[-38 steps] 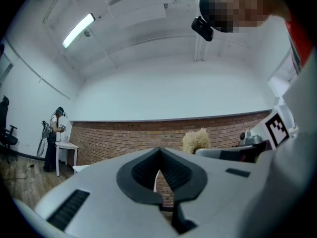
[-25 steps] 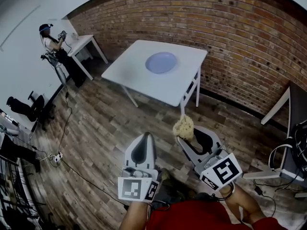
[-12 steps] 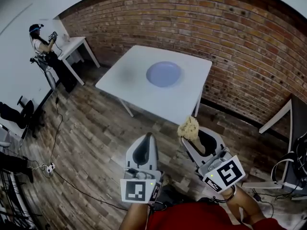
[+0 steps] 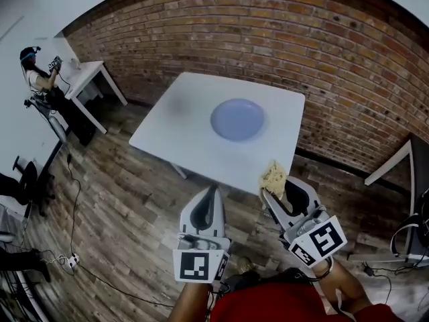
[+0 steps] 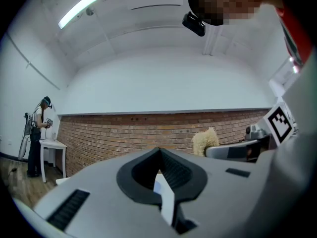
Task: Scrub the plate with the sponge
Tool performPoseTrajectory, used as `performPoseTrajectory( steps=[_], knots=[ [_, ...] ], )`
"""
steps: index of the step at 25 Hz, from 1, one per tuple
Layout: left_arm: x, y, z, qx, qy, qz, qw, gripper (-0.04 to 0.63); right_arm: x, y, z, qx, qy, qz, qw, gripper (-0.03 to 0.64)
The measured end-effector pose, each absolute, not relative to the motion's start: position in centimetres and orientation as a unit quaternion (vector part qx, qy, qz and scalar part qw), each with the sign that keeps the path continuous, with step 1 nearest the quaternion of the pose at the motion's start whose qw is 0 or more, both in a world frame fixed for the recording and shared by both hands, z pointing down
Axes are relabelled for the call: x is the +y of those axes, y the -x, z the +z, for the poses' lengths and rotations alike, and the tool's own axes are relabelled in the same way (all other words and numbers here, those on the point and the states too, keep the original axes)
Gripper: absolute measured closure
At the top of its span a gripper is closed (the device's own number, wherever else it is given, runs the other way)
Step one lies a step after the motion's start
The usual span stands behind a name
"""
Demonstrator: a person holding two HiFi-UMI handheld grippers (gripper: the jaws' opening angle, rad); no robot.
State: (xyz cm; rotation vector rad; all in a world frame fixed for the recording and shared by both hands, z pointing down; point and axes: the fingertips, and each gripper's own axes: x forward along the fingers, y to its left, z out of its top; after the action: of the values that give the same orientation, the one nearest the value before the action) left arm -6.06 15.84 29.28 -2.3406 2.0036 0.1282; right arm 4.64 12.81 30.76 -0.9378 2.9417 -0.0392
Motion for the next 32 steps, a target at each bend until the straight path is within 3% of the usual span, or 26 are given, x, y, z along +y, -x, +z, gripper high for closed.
performPoseTrajectory(
  steps=[32],
  knots=[
    [-8.7, 15.4, 32.2, 0.657, 0.754, 0.028, 0.008, 0.583, -11.6, 3.4, 31.7, 0.949, 0.314, 0.023, 0.010, 0.456]
  ],
)
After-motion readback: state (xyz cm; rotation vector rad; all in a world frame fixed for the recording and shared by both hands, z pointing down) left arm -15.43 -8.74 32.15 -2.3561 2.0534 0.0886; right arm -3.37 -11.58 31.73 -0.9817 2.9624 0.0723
